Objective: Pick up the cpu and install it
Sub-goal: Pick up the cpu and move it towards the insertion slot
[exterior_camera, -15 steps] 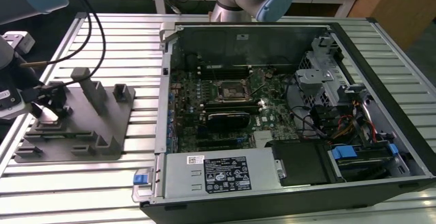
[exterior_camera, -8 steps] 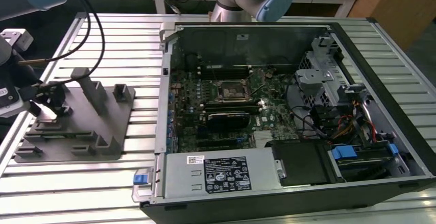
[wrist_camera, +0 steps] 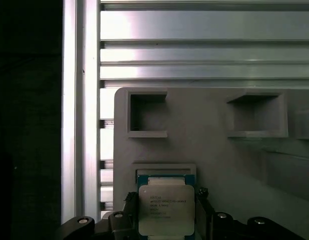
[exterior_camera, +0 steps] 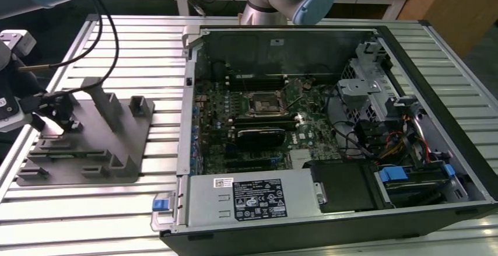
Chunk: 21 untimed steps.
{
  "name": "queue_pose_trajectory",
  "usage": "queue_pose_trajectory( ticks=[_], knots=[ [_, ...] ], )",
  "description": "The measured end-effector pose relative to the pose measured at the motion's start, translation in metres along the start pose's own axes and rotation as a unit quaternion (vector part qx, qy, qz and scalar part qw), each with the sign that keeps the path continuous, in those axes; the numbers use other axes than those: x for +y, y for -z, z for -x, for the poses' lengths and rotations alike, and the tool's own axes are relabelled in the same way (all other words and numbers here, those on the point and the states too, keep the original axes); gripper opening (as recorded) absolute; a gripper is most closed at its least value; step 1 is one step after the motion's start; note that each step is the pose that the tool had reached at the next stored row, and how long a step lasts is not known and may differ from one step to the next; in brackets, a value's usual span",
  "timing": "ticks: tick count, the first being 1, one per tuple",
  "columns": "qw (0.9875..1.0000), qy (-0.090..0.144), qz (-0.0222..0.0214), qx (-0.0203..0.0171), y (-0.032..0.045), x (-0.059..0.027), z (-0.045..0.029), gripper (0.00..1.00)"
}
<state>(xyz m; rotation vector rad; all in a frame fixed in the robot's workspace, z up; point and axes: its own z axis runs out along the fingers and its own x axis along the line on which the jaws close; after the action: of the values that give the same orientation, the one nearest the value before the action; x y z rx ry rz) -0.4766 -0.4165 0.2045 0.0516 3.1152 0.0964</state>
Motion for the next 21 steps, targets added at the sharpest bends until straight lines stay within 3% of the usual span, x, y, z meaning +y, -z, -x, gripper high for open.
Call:
queue_pose_trajectory(
  ticks=[21],
  knots=[
    [1.0,0.0,0.0038,-0.0001,0.016,0.001,0.0003,0.54]
  ],
)
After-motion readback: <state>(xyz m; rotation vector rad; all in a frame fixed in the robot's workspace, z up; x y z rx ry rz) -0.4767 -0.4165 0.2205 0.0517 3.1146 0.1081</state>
